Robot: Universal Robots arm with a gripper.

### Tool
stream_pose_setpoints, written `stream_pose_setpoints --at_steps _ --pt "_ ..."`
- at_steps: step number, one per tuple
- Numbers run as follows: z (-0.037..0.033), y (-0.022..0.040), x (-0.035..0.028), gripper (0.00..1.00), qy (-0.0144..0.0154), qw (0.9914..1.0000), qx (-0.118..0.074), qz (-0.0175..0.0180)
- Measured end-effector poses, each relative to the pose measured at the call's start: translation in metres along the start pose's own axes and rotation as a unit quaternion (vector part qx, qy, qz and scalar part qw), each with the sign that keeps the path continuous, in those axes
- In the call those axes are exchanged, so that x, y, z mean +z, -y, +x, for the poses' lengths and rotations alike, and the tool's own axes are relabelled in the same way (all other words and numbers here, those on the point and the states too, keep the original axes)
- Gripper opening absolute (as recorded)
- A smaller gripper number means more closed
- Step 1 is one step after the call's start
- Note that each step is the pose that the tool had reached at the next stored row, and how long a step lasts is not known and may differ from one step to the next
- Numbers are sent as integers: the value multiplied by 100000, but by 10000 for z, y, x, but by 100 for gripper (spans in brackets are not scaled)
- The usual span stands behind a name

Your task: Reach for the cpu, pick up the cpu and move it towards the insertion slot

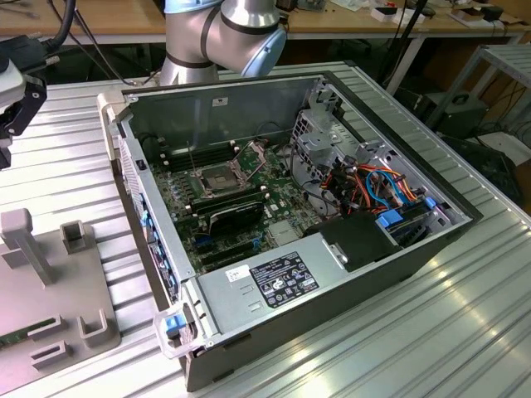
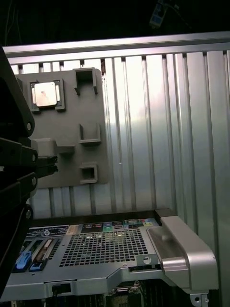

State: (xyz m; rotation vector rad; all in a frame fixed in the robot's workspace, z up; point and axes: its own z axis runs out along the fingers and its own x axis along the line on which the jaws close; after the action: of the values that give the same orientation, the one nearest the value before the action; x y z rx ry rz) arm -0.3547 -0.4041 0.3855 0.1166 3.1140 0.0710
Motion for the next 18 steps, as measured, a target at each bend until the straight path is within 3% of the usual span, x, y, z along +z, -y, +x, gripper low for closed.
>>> stream_pose_setpoints --at_steps 11,13,18 --pt "36 3 -1 11 0 100000 3 0" --pt "89 7 -1 11 1 100000 3 1" --pt "284 90 -4 11 2 100000 -2 -1"
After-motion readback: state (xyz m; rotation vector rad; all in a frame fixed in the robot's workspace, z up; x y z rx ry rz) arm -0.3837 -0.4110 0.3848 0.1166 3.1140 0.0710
